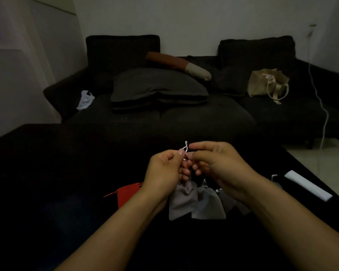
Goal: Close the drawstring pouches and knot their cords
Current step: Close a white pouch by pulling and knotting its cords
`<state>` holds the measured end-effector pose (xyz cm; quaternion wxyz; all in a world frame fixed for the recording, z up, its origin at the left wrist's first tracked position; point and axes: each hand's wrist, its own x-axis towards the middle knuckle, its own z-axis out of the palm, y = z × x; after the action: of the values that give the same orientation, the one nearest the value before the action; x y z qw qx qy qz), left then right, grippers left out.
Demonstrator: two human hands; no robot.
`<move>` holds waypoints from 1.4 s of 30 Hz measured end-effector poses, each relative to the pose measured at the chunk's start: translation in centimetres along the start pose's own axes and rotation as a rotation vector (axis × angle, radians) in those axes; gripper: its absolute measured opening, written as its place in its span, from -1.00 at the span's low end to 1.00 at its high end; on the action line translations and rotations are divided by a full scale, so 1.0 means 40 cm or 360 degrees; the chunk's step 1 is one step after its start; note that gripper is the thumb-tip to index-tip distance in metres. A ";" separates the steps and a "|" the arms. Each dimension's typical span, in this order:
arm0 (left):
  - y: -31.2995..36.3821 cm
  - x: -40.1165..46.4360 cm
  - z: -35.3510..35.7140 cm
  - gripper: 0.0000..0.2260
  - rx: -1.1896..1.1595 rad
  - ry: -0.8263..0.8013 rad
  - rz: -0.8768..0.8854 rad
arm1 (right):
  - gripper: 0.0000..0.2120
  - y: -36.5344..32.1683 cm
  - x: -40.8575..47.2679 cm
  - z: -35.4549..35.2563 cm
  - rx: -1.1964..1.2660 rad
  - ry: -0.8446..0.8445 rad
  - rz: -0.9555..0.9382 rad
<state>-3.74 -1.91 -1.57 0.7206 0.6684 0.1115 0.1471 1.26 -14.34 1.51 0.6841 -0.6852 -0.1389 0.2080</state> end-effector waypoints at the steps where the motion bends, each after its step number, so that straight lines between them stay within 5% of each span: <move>1: -0.001 0.002 0.000 -0.71 -0.0042 -0.0003 -0.0016 | -0.74 0.000 0.000 0.000 0.0125 -0.0091 0.0120; 9: 0.014 0.002 -0.009 -0.80 -0.0362 -0.0155 -0.0171 | -0.90 0.002 -0.011 -0.018 0.0209 -0.0372 0.0379; 16: 0.012 0.008 -0.015 -0.79 -0.0309 -0.0134 -0.0096 | -0.80 0.014 -0.006 -0.003 -0.0593 -0.0094 -0.0256; 26: 0.024 0.003 -0.023 -0.81 0.0192 -0.0023 0.0503 | -0.80 0.011 0.005 0.007 0.0442 -0.0375 0.0378; 34: 0.019 0.001 -0.017 -0.83 0.0013 -0.0010 0.0431 | -0.81 0.018 -0.006 0.048 0.1019 -0.0253 0.0577; 42: 0.022 0.000 -0.026 -0.87 0.0088 0.0056 0.0434 | -0.78 0.019 0.005 0.058 0.0976 -0.0153 0.0589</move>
<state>-4.16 -0.88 -0.78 0.6730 0.6943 0.0363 0.2522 0.27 -12.23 0.78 0.8013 -0.4510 0.0242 0.3923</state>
